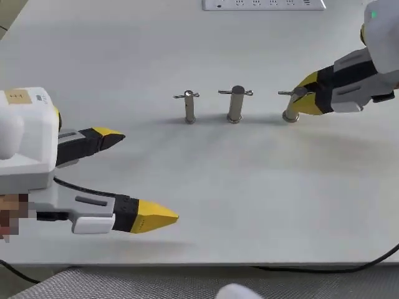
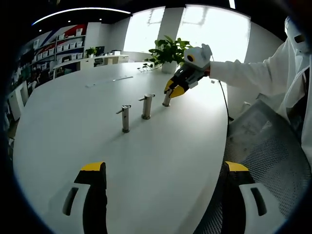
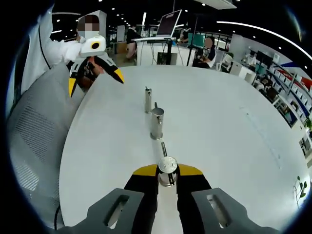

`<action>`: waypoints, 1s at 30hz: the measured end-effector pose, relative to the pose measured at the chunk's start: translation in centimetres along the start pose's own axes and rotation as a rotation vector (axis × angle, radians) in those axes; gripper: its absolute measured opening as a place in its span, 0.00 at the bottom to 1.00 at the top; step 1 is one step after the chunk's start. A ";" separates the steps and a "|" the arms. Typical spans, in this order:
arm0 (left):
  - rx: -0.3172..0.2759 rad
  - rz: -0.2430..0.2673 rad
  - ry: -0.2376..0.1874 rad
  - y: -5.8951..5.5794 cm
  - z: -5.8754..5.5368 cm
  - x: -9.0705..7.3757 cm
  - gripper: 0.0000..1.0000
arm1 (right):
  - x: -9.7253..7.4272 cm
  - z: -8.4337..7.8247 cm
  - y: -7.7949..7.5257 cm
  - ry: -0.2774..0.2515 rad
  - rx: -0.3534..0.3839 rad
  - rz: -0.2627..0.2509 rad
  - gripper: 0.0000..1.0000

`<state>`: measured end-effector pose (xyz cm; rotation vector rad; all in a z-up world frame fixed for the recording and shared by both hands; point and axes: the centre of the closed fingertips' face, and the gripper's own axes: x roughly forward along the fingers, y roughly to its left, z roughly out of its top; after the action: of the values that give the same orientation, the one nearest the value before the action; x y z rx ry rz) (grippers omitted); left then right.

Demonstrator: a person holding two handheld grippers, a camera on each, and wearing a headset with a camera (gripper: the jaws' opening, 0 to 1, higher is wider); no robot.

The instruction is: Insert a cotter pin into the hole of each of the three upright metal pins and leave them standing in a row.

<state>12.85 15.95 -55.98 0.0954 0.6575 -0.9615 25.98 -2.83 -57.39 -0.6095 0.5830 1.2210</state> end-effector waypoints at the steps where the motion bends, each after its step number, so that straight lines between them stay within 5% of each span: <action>1: 0.001 0.005 0.001 0.0 0.0 -0.1 0.99 | 0.1 0.0 0.0 -0.001 -0.001 0.002 0.08; 20: -0.011 0.014 0.002 -0.2 -0.3 -0.3 0.99 | 0.7 -0.1 -0.1 -0.037 0.027 0.011 0.11; 25: -0.008 0.016 -0.008 -0.1 0.0 -0.3 0.99 | 0.4 -0.2 -0.3 -0.023 0.035 -0.023 0.33; 30: -0.022 0.030 -0.042 0.1 0.6 -0.3 0.99 | -0.9 1.3 -0.2 -0.097 0.127 -0.070 0.46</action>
<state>13.10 16.05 -55.35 0.0649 0.6262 -0.9253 26.10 -2.54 -55.80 -0.4579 0.5489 1.1320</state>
